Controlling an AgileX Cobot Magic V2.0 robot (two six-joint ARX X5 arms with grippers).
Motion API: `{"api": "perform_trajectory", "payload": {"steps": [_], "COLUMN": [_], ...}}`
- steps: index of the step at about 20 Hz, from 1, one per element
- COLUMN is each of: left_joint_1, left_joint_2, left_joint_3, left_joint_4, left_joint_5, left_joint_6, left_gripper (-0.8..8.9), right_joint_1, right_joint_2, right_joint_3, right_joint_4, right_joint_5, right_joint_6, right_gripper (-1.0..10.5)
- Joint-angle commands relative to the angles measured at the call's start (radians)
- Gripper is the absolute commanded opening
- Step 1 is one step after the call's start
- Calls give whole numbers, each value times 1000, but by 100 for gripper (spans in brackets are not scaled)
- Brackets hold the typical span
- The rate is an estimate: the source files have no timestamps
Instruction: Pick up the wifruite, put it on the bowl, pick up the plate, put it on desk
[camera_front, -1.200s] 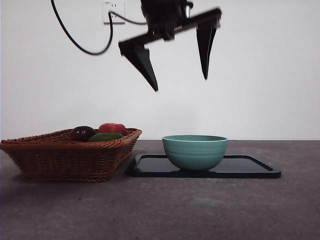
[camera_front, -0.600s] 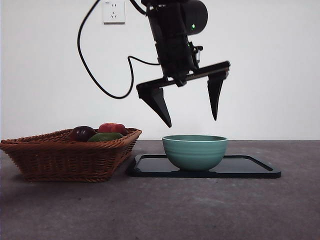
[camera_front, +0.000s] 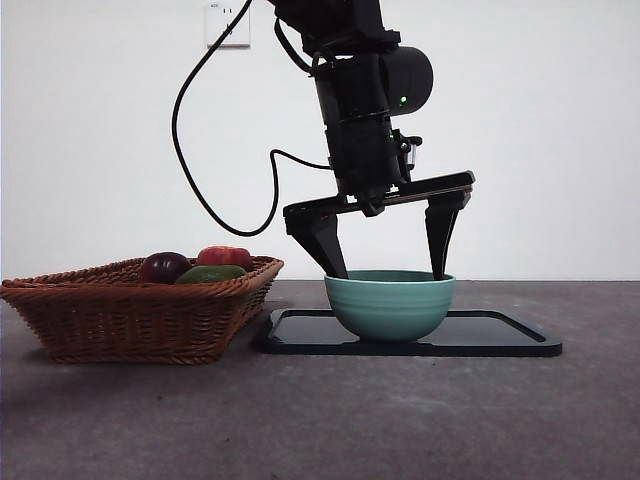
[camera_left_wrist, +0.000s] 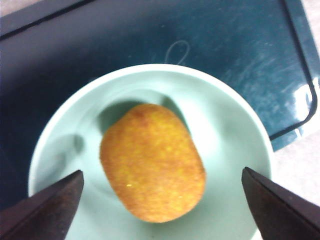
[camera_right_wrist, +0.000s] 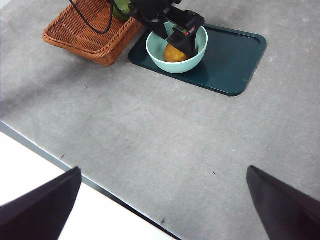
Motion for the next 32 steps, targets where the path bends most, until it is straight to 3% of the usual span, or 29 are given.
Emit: {"api": "perform_trajectory", "payload": {"steps": [1,7,21,26,32], "left_joint_1": [-8,-8,-6,-5,-6], "left_joint_2": [45,50,80,82,81], "left_joint_3": [30,30,30,30,111], "left_joint_4": [0,8,20,29,-38], "left_joint_5": [-3,-11,-10,-10,-10], "left_joint_6": [13,20,23,23,59], "left_gripper": [455,393,390,148,150], "right_joint_1": [5,5,5,5,5], "right_joint_2": [1,1,1,1,1], "right_joint_3": [9,9,9,9,9], "right_joint_4": [4,2,-19,-33,-33], "right_joint_5": [-4,-4,-4,-4,-4], "right_joint_6": [14,24,24,24,25], "right_gripper": [557,557,557,557,558]}}
